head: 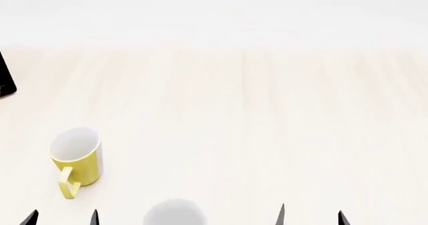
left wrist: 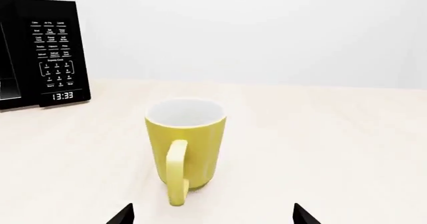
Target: Put the yellow and white mug to the front of the white mug.
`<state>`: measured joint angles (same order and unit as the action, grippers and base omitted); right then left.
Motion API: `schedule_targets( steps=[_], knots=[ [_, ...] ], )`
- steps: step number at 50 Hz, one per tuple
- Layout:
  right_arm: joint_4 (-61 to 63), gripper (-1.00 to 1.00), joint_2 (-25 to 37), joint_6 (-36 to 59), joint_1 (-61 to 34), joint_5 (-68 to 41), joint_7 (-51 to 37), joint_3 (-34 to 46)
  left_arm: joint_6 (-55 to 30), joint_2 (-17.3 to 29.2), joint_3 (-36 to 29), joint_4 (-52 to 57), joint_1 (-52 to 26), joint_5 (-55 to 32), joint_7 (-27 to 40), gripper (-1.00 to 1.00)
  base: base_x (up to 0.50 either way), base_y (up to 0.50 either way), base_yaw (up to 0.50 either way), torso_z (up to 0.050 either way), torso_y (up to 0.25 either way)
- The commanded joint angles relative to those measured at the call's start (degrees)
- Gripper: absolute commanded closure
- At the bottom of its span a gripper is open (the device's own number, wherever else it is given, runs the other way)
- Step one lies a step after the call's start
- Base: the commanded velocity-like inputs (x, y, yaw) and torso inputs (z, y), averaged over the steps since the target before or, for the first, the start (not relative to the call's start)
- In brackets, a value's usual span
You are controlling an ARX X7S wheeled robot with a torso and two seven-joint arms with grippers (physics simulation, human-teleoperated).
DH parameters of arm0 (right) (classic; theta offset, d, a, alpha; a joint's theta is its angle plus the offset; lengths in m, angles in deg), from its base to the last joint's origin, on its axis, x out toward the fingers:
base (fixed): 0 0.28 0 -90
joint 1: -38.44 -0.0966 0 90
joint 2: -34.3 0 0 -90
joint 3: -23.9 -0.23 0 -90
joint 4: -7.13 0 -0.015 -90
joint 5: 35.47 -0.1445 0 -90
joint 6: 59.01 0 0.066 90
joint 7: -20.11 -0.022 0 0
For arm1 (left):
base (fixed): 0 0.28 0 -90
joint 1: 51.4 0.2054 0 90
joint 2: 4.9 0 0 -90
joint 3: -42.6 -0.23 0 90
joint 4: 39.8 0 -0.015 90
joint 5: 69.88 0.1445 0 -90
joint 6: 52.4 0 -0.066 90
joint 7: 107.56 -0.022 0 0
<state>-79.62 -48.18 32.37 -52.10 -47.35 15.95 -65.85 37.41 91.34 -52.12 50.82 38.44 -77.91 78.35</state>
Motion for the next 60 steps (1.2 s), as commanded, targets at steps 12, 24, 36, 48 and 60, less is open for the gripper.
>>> schedule_targets(
  steps=[12, 24, 36, 48, 60],
  knots=[
    [-0.92, -1.0, 0.09, 0.52, -0.53, 8.82, -8.07, 2.11, 0.06, 1.18, -1.08, -0.08, -0.12, -1.27, 1.12, -1.0, 0.33, 0.07, 0.0, 0.0, 0.001],
    [-0.97, -1.0, 0.66, -1.13, -0.15, 6.29, -6.58, 2.7, -0.07, 1.65, -1.85, -0.44, -0.34, -1.7, 1.49, -1.0, 0.0, 0.21, 0.0, 0.0, 0.0],
    [-0.85, -1.0, 0.96, 0.03, -0.52, 6.4, -8.24, 2.72, -0.05, 2.08, -2.44, -0.71, -0.52, -2.07, 1.93, -1.0, 0.0, 0.0, 0.0, 0.0, 0.0],
    [-0.53, -1.0, 1.26, 0.17, -0.33, 4.0, -7.42, 2.9, 0.09, 2.46, -3.05, -0.9, -0.62, -2.38, 2.29, -1.0, 0.14, 0.0, 0.0, 0.0, 0.0],
    [-0.84, -1.0, 1.41, 0.99, -0.67, 3.69, -8.53, 3.14, 0.17, 2.79, -3.61, -1.43, -0.88, -2.72, 2.6, -1.0, 0.0, 0.0, 0.0, 0.0, 0.0]
  ],
)
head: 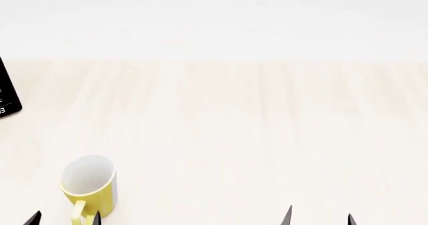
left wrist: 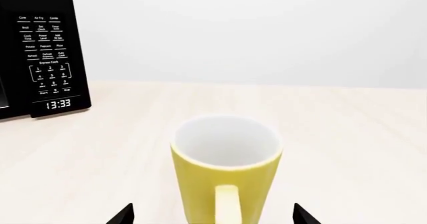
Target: Put the yellow and white mug to the front of the white mug.
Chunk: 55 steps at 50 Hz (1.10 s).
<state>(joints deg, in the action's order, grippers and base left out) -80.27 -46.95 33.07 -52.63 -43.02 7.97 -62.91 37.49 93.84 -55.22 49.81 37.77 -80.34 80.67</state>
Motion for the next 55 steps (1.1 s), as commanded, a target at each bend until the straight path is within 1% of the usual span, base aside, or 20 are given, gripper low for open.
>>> schedule_targets(
  steps=[1, 9, 20, 33, 39, 47, 48, 55],
  knots=[
    [-0.22, -1.0, 0.21, 0.25, -0.15, -0.69, -0.57, 0.23, 0.09, 0.31, -0.54, -0.54, -0.26, -0.35, 0.29, -1.0, 0.0, 0.0, 0.0, 0.0, 0.0],
    [-0.31, -1.0, 0.44, 0.13, -0.16, -0.84, -0.94, 0.52, -0.07, 0.41, -0.69, -1.57, -0.77, -1.45, -0.06, -1.0, 0.0, 0.0, 0.0, 0.0, 0.0],
    [-0.16, -1.0, 0.79, 0.04, -0.12, -1.15, -1.34, 0.89, -0.42, 0.2, -1.75, -7.71, -3.59, -0.81, 0.04, -1.0, 0.0, 0.0, 0.0, 0.0, 0.0],
    [-0.13, -1.0, 1.18, -0.11, -0.13, -1.47, -1.78, 1.32, 0.05, -0.56, -1.55, -11.49, -5.67, -1.96, 0.62, -1.0, 0.0, 0.0, 0.0, 0.0, 0.0],
    [-0.12, -1.0, 1.36, -0.17, -0.15, -1.65, -1.97, 1.5, 0.24, -0.49, -1.45, -10.92, -5.37, -3.4, -0.01, -1.0, 0.0, 0.0, 0.0, 0.0, 0.0],
    [0.04, -1.0, 1.62, -0.27, -0.05, -1.89, -2.18, 1.74, 1.5, -0.21, -2.28, -11.33, -5.34, -3.21, -0.52, -1.0, 0.0, 0.0, 0.0, 0.0, 0.0],
    [-0.02, -1.0, 1.64, -0.28, -0.08, -1.85, -2.25, 1.79, 1.85, -0.08, -2.52, -11.03, -5.11, -2.63, -0.23, 1.0, 0.0, 0.0, 0.0, 0.0, 0.0],
    [-0.1, -1.0, 1.8, -0.43, -0.09, -1.99, -2.43, 2.05, 2.92, 0.46, -2.97, -10.28, -4.57, -2.96, -0.92, 1.0, 0.0, 0.0, 0.0, 0.0, 0.0]
  ],
)
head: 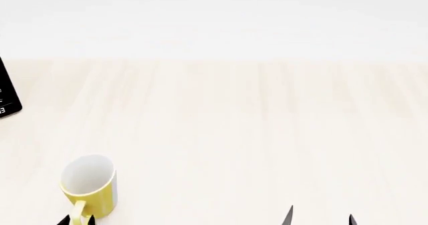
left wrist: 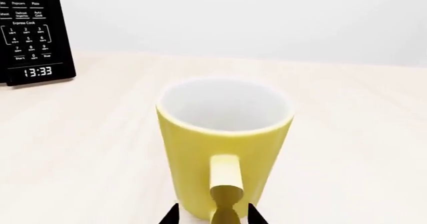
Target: Put the yellow and white mug to the front of the white mug.
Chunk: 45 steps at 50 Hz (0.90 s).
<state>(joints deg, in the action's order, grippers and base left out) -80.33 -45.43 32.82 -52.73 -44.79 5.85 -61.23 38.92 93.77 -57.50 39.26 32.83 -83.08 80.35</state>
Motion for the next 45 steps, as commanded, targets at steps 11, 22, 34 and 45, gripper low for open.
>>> schedule_targets(
  steps=[11, 22, 34, 45],
  knots=[
    [-0.12, -1.0, 0.53, -0.44, 0.01, -0.4, -0.57, 0.81, 3.48, 0.99, -0.88, -0.09, 0.69, -2.3, -2.89, 1.0, 0.0, 0.0, 0.0, 0.0, 0.0],
    [-0.21, -1.0, 0.81, -0.59, 0.0, -0.62, -0.81, 1.18, 7.28, 2.41, -2.07, -1.82, -0.26, -3.28, -7.54, 1.0, 0.0, 0.0, 0.0, 0.0, 0.0],
    [-2.14, -1.0, 0.77, -0.9, -0.97, -0.64, -0.87, 1.92, 7.13, 10.76, -9.97, -23.13, -27.15, -12.27, -49.84, 1.0, 0.0, 0.0, 0.0, 0.0, 0.0],
    [-2.06, -1.0, 1.11, -0.9, -0.98, -0.91, -1.14, 2.15, -12.34, 16.05, -14.36, -18.1, -34.9, -17.7, -58.33, 1.0, 0.0, 0.0, 0.0, 0.0, 0.0]
  ],
)
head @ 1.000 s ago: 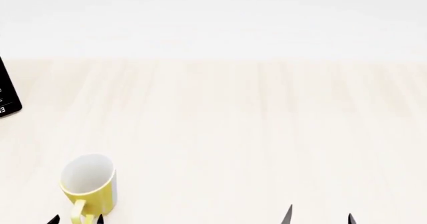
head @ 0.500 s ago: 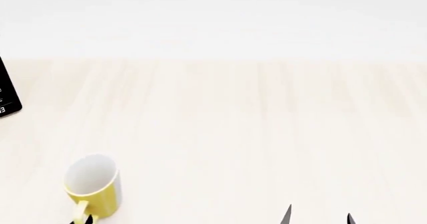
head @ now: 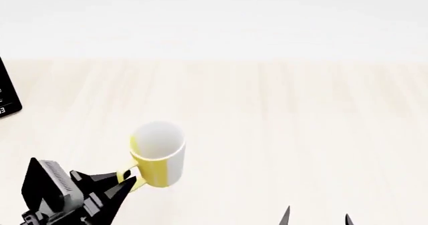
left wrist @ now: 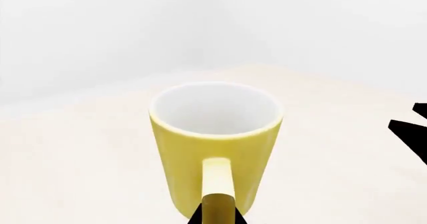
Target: Put the yellow and white mug to the front of the white mug.
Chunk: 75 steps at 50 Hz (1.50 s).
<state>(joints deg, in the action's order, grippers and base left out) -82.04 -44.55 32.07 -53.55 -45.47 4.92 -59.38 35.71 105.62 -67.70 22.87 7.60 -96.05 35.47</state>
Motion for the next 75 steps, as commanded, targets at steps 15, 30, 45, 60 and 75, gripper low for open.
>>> schedule_targets(
  steps=[15, 30, 45, 60, 75],
  knots=[
    [-0.5, -1.0, 0.59, -0.15, -0.34, -0.62, -0.51, 0.66, -4.69, 0.63, -6.53, -4.34, -9.35, -4.14, -18.53, 1.0, 0.0, 0.0, 0.0, 0.0, 0.001],
    [-0.14, -1.0, 0.98, -0.29, -0.25, -1.01, -0.91, 0.86, -3.01, -1.45, -11.17, -0.22, -7.87, -0.8, -19.23, 1.0, 0.0, 0.0, 0.0, 0.0, 0.0],
    [-0.07, -1.0, 1.26, -0.49, -0.14, -1.23, -1.26, 1.26, -0.51, -2.21, -11.35, -3.62, -7.72, -0.18, -19.53, 1.0, 0.0, 0.0, 0.0, 0.0, 0.001],
    [-0.08, -1.0, 1.5, -0.66, -0.08, -1.39, -1.51, 1.79, 6.85, -5.45, -10.16, -16.22, -9.75, 0.69, -20.84, 1.0, 0.0, 0.0, 0.0, 0.0, 0.0],
    [-0.24, -1.0, 1.72, -0.77, -0.18, -1.64, -1.65, 2.33, 17.59, -10.29, -8.62, -36.22, -13.93, 1.12, -24.76, 1.0, 0.0, 0.0, 0.0, 0.0, 0.0]
  ],
)
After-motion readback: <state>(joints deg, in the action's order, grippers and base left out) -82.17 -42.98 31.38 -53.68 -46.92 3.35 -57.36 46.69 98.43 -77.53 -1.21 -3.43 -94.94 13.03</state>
